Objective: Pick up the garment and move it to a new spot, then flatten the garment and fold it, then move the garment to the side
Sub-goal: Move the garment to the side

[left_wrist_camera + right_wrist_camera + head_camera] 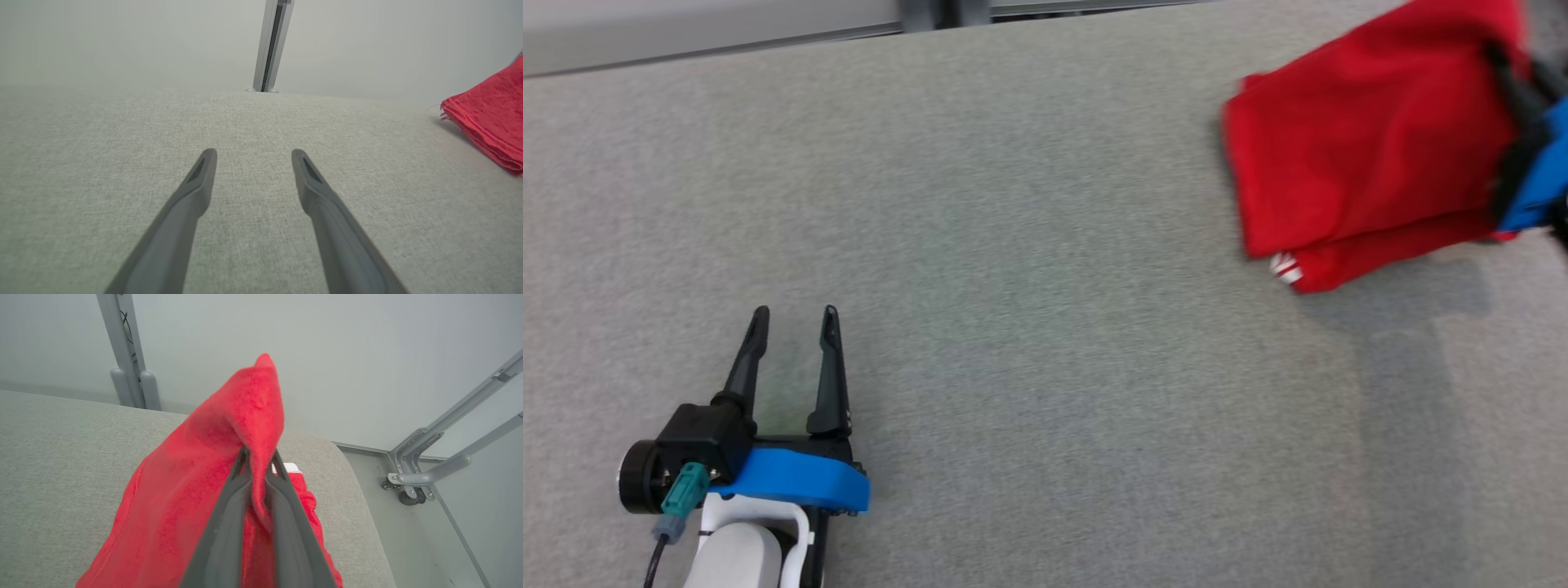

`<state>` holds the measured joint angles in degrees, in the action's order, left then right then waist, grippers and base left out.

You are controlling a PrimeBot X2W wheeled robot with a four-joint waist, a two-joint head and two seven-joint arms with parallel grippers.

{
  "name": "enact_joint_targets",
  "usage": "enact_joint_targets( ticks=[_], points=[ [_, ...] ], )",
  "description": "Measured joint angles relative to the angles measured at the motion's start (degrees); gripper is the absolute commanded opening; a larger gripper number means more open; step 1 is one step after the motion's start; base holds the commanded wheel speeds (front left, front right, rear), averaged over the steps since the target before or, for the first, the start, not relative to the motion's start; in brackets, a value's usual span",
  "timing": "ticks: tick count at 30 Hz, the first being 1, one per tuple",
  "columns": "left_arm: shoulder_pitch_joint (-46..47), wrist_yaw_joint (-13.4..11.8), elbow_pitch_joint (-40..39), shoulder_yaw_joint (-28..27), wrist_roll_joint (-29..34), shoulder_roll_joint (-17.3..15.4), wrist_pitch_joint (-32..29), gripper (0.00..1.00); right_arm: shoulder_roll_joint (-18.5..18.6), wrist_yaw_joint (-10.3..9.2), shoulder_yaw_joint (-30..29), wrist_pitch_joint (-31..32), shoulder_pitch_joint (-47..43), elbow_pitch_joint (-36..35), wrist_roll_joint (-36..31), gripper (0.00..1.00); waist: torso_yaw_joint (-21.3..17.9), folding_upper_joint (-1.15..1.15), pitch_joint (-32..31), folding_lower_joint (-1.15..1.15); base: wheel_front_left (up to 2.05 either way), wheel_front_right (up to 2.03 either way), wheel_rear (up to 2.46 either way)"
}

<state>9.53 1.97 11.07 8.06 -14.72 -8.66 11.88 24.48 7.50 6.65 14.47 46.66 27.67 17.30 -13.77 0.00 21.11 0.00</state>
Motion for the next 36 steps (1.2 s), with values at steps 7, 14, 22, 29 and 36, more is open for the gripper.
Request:
enact_joint_targets(
  ticks=[7, 14, 22, 29, 36],
  points=[
    [-0.02, 0.08, -0.32, 1.37, 0.03, 0.30, -0.02, 1.00, 7.31, 0.00, -6.72, 2.52, 0.33, 4.97, -2.26, 0.00, 4.09, 0.00, 2.00, 0.00, 0.00, 0.00, 0.00],
    [0.10, 0.07, -0.74, 2.31, 0.41, 0.01, -0.80, 1.00, 4.53, 0.00, -13.57, -6.16, 1.05, 9.90, -9.93, 1.00, 4.94, 0.00, 3.49, 0.00, 0.00, 0.00, 0.00],
    [0.24, -0.16, -0.92, 2.49, 0.09, -0.25, -1.19, 1.00, -1.58, 0.00, -14.07, -13.72, 1.19, 14.91, -13.84, 1.00, 4.18, 0.00, 2.31, 0.00, 0.00, 0.00, 0.00],
    [0.20, -0.41, 0.08, 1.08, -2.12, -0.18, -0.08, 1.00, -4.44, 0.00, -8.82, -18.30, 1.58, 15.93, -13.56, 1.00, 3.87, 0.00, -1.47, 0.00, 0.00, 0.00, 0.00],
    [-0.20, -0.33, 2.90, -1.23, -4.60, 0.03, 1.57, 1.00, -8.78, -0.01, -5.54, -23.39, -1.31, 15.83, -11.45, 1.00, 4.92, 0.00, -7.49, -0.01, 0.00, 0.00, 0.00]
  ],
)
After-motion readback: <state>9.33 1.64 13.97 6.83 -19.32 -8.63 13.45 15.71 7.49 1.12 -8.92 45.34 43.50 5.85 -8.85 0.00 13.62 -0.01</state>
